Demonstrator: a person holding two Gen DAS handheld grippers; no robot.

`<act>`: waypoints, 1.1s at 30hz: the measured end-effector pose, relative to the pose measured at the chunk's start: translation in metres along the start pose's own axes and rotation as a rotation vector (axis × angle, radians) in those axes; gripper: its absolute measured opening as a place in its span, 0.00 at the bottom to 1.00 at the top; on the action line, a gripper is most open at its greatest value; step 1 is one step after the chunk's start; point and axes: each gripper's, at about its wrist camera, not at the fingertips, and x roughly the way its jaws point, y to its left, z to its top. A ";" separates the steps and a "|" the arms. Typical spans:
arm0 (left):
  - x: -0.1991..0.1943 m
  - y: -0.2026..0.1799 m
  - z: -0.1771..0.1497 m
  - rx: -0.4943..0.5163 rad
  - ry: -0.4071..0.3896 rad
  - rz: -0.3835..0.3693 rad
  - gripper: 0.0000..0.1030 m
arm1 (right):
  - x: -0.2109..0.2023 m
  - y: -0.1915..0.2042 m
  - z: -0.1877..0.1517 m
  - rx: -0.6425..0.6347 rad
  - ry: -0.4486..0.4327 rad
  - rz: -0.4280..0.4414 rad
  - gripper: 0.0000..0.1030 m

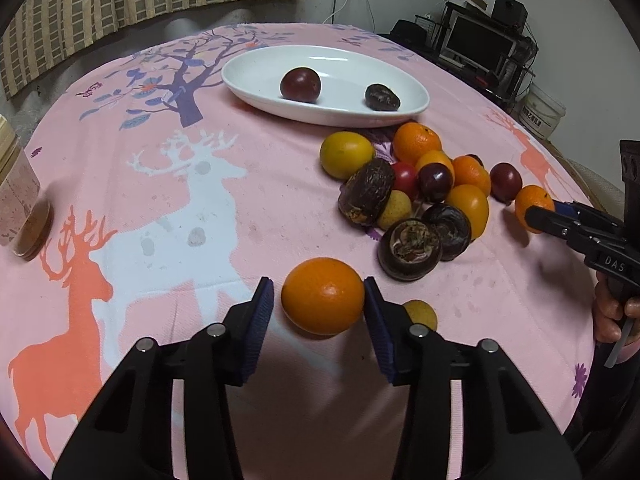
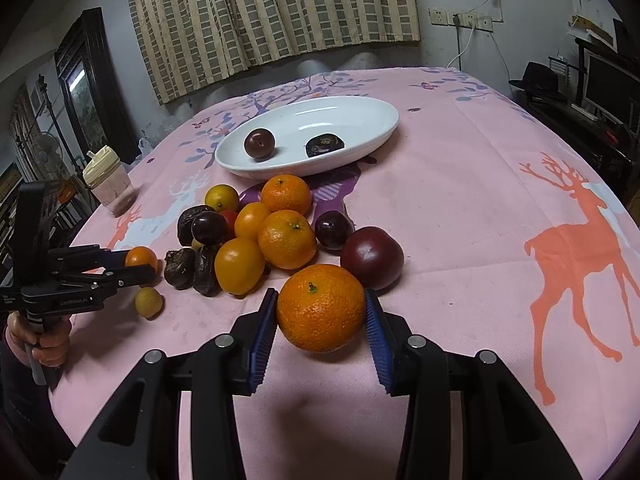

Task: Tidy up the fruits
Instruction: 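Grasp a large tangerine with the right tool while the left tool grasps a small orange, then lower both held citrus fruits onto the white plate and open both tools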

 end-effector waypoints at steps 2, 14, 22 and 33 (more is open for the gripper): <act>0.001 0.000 0.000 0.002 0.004 -0.016 0.38 | -0.001 0.000 0.000 0.001 -0.005 0.005 0.42; -0.010 0.002 0.093 -0.087 -0.158 -0.042 0.38 | 0.008 0.009 0.085 -0.033 -0.129 0.075 0.42; 0.039 0.029 0.179 -0.163 -0.187 0.107 0.38 | 0.104 0.000 0.155 0.009 0.007 -0.005 0.42; 0.078 0.042 0.192 -0.212 -0.140 0.191 0.83 | 0.106 0.012 0.144 -0.070 0.039 0.000 0.55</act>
